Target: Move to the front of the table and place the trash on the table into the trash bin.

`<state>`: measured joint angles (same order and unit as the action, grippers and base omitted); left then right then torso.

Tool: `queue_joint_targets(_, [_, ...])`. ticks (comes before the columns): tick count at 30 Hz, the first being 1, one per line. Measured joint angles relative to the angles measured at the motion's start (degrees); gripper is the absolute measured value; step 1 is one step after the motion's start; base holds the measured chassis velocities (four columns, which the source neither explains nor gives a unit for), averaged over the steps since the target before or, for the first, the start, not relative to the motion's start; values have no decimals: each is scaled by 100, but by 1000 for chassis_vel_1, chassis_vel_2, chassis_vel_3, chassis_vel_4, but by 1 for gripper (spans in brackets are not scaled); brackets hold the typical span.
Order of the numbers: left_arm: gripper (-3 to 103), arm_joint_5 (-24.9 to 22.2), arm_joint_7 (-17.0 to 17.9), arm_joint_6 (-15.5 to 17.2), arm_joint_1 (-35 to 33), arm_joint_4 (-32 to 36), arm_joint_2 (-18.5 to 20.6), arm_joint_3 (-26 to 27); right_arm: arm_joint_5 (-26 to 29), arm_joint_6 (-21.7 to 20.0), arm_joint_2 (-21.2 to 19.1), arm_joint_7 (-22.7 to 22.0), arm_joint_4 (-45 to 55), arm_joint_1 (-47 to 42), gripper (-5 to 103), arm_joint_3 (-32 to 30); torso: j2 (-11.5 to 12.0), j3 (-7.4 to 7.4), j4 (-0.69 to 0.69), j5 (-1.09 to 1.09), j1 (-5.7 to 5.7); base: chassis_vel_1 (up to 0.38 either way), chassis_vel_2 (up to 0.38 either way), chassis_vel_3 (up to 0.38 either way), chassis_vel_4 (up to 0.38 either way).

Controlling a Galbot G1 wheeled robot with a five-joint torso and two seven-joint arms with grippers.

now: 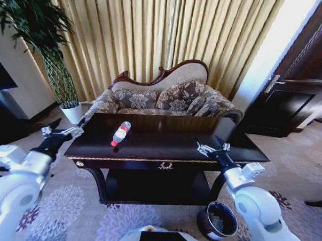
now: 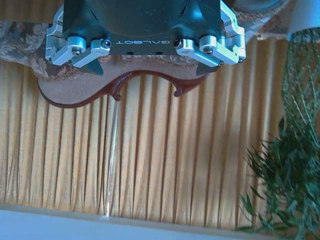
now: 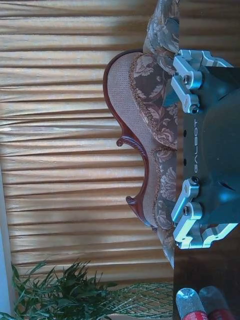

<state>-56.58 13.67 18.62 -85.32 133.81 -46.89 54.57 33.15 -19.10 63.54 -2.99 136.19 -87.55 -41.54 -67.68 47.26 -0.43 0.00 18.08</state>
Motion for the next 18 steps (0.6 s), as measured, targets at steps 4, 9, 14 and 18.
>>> queue_joint_targets(4, [100, -120, 26, 164, 551, -383, 235, -461, -2, 77, 61, 0, -101, -3, 100, -15, 1, 0, 0, 0, 0, 0, 0, 0, 0])
queue_joint_targets(9, [100, -430, 162, 625, 1136, -743, 478, -1006, -110, 95, 141, -8, -187, 31, 100, -24, 1, 0, 2, 1, 0, 0, 0, 0, 0])
queue_joint_targets(14, [100, -627, 427, 1077, 2051, -1266, 641, -1929, -221, 109, 171, -14, -284, 42, 100, -57, 1, 0, 0, 1, 0, 0, 0, 0, 0])
queue_joint_targets(18, [100, -703, 572, 1218, 2767, -1546, 619, -2511, -225, 111, 172, -20, -326, 73, 100, -88, 1, 0, -1, 1, 1, 0, 0, 0, 0])
